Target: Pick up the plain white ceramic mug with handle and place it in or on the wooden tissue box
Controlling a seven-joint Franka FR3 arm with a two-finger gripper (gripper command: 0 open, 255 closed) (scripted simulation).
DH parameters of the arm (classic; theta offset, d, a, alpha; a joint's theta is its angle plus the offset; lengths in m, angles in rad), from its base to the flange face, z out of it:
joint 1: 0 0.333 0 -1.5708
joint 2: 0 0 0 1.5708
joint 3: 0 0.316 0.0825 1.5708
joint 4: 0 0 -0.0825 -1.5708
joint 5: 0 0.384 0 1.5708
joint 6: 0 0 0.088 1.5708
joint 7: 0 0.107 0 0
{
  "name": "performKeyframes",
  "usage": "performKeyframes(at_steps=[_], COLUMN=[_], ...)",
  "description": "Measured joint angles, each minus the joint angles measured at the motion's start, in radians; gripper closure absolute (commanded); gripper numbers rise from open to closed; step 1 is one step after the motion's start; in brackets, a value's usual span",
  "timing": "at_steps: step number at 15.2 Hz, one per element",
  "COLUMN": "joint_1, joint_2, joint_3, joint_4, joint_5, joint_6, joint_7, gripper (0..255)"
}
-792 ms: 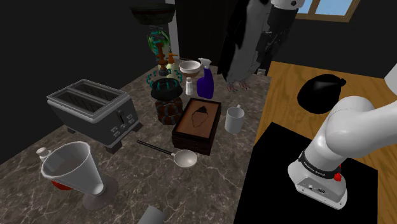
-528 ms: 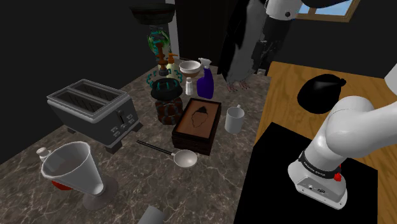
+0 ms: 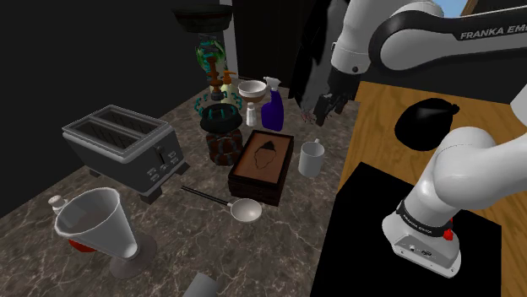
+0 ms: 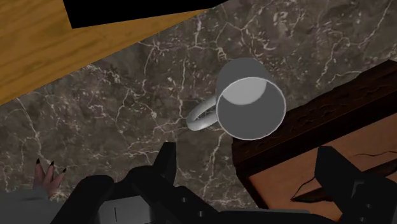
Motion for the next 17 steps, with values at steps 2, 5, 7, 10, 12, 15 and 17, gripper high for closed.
performKeyframes(at_steps=[2, 5, 7, 10, 12, 15, 17], joint_1=[0.010, 0.026, 0.030, 0.032, 0.027, 0.019, 0.015], joint_2=[0.023, 0.070, 0.116, 0.186, 0.218, 0.258, 0.277], joint_3=[0.028, 0.072, 0.100, 0.136, 0.143, 0.150, 0.154], joint_4=[-0.051, -0.115, -0.149, -0.172, -0.182, -0.196, -0.203], joint_5=[0.012, 0.028, 0.034, 0.037, 0.035, 0.029, 0.027], joint_6=[0.082, 0.208, 0.295, 0.397, 0.440, 0.496, 0.521], joint_7=[0.027, 0.070, 0.096, 0.130, 0.136, 0.141, 0.144], gripper=[0, 0, 0, 0, 0, 0, 0])
